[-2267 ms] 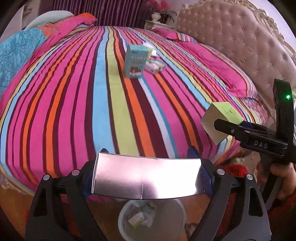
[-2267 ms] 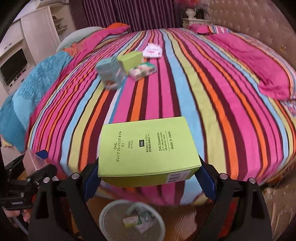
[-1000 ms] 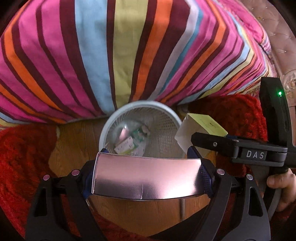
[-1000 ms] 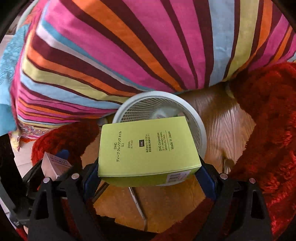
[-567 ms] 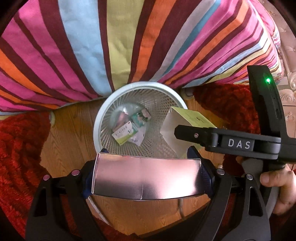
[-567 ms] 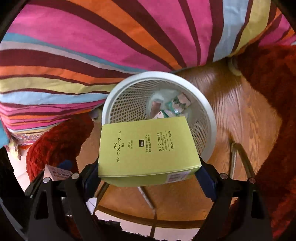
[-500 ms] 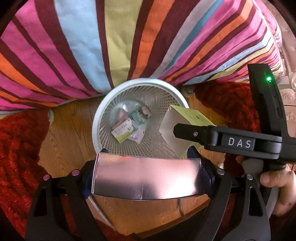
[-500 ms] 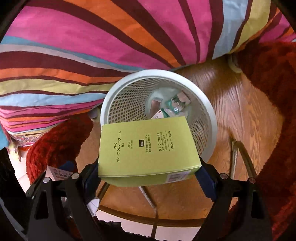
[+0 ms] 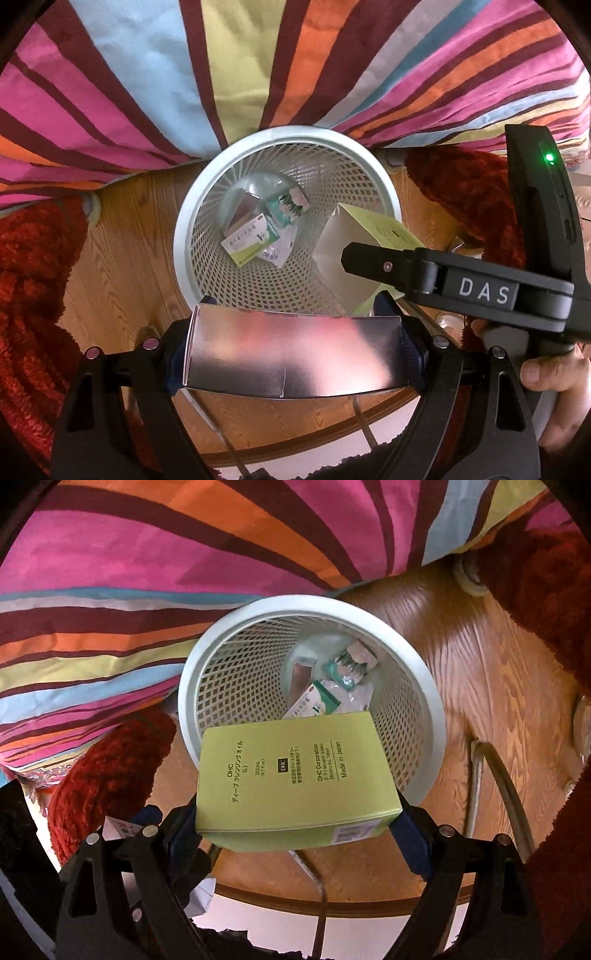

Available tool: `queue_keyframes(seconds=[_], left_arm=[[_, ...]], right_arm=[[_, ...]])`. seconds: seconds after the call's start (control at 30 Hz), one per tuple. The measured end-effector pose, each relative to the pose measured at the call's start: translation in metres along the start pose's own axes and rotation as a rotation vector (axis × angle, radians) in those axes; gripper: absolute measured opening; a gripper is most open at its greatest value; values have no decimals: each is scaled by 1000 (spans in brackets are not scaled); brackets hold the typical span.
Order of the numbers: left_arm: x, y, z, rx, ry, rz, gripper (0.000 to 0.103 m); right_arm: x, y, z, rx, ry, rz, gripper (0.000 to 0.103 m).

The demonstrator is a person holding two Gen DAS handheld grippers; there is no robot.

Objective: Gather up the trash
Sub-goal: 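Open both tools to drop the boxes into the wastebasket, then move both tools back from the wastebasket toward the remaining boxes on the bed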

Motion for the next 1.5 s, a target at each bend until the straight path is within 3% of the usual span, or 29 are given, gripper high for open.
queue_keyframes(seconds=[0.4,0.47,0.5,0.7,1.5], left_arm=[[19,0,-4,-12,80,-3,86],[23,2,-6,-17,98,1,86],[24,1,-7,-20,100,-15,90],[23,3,-6,-30,86,-9,95],[5,6,-4,-46,14,27,95]], right_arm=[[12,0,-2,31,39,27,86],[15,-1,-3,35,47,24,96],[16,-2,-3,38,48,20,95],[15,-9,1,66,19,2,95],[0,-4,1,24,-41,-8,95]])
Point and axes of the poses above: each gripper's, at about its wrist camera, not at the fingertips, and x roughly the way its jaws point, y to its left, z to its top, the point moved 10 cm from there along x, roughly the way its jaws point, and after that the axes turned 9 degrees about x, right-handed, at the moved point
